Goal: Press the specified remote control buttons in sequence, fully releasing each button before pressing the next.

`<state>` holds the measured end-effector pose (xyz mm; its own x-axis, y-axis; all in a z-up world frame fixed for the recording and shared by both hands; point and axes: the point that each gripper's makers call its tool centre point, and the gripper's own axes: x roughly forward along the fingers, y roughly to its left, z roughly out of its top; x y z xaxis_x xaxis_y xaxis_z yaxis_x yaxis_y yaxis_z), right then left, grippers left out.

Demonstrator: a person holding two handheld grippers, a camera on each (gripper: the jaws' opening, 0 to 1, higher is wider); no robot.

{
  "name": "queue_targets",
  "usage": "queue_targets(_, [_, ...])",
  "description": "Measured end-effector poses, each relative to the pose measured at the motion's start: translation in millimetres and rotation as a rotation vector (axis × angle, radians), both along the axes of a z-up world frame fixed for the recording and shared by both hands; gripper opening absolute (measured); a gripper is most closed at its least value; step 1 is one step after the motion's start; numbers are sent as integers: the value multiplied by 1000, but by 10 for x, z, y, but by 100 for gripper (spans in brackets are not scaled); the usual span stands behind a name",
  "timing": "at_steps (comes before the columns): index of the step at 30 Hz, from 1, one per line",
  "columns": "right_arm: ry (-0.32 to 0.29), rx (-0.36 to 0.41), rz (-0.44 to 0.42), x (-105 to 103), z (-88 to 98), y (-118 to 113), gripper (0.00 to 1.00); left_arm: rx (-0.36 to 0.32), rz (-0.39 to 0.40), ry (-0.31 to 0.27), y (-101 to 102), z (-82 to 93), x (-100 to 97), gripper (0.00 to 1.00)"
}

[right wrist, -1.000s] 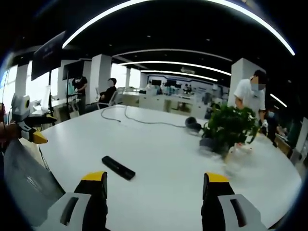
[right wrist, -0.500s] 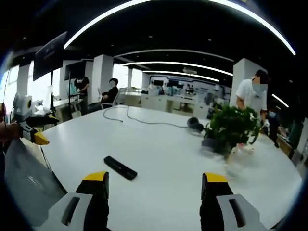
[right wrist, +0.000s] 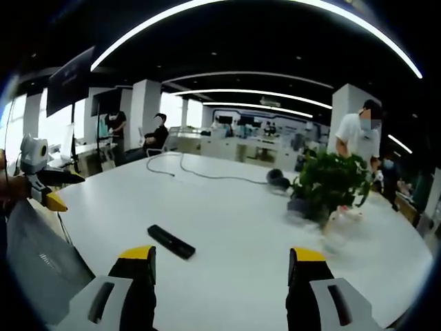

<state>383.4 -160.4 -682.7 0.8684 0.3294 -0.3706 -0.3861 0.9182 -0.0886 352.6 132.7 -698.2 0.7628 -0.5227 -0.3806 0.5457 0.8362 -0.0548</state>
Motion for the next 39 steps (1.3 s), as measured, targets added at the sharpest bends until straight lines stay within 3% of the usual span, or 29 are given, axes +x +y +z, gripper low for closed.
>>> queue_targets(5, [-7, -6, 6, 4, 5, 4, 76, 36, -62, 43, -86, -73, -50, 100])
queue_targets(9, [-5, -13, 11, 5, -2, 9, 76, 158, -126, 56, -84, -187, -46, 100])
queue_targets(24, [-19, -6, 13, 4, 13, -4, 73, 230, -228, 90, -219, -308, 145, 95])
queue_targets(28, [-16, -3, 12, 3, 6, -11, 72, 303, -259, 92, -233, -372, 195, 90])
queue_targets(32, [-13, -2, 5, 3, -6, -34, 71, 373, -306, 59, -270, -395, 255, 88])
queue_targets(39, [8, 21, 0, -8, -35, -47, 67, 432, -383, 76, -363, -500, 354, 88])
